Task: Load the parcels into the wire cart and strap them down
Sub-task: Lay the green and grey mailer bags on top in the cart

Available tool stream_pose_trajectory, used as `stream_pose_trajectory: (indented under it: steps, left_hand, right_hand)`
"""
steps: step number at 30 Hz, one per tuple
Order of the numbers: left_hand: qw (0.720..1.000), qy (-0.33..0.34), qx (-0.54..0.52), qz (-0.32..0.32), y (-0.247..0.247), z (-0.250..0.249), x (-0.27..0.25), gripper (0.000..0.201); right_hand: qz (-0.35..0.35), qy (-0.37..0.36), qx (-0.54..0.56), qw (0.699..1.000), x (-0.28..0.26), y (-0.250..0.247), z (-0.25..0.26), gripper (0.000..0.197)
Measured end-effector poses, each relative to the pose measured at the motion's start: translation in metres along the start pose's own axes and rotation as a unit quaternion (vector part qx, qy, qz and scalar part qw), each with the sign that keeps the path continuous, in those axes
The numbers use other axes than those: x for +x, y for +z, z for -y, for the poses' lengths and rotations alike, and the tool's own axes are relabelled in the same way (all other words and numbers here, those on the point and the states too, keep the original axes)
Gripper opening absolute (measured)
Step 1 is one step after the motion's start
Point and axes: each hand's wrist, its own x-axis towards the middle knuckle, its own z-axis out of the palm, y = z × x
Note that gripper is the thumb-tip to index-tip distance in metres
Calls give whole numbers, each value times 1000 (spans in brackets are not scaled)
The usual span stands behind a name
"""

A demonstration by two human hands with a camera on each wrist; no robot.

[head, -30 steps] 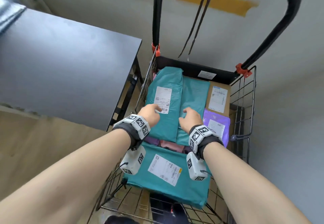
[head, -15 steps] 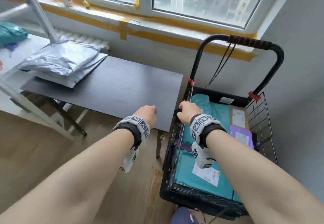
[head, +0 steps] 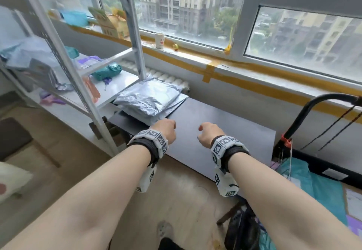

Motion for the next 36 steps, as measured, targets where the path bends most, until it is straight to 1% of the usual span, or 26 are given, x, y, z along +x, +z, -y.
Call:
stream_pose_trajectory:
  steps: [5, 9, 12, 15, 19, 21, 24, 28, 32, 34, 36]
  left_hand:
    - [1000, -29, 8, -8, -36, 66, 74, 31]
    - [999, -47, 18, 12, -59, 113, 134, 34]
    - [997, -65, 6, 32, -67, 149, 178, 37]
    - [996, -80, -7, 29, -72, 182, 215, 37]
    - [993, -90, -55, 46, -76, 226, 268, 34]
    - [989, -95, -101, 54, -73, 248, 295, 30]
    - [980, -106, -159, 63, -69, 276, 335, 30]
    - [974, -107, -187, 66, -62, 303, 382, 34]
    - [970, -108, -201, 83, -54, 318, 410, 40]
    - [964, -118, -219, 92, -48, 325, 418, 43]
    - [953, -131, -256, 92, -42, 332, 424, 46]
  right_hand:
    - [5, -25, 7, 1000, 97, 5, 52, 33]
    - [21, -18, 10, 1000, 165, 8, 81, 34]
    - [33, -3, 33, 999, 208, 13, 97, 34]
    - [41, 15, 66, 997, 243, 20, 111, 33]
    - [46, 67, 126, 989, 287, 34, 124, 34]
    - [45, 97, 145, 984, 305, 43, 128, 35]
    - [42, 135, 190, 972, 329, 55, 135, 39]
    - [34, 177, 259, 949, 353, 69, 144, 53]
    - [17, 214, 296, 931, 374, 81, 144, 72]
    - [-6, 241, 319, 917, 382, 85, 140, 74]
    - [-29, 270, 360, 892, 386, 87, 135, 72]
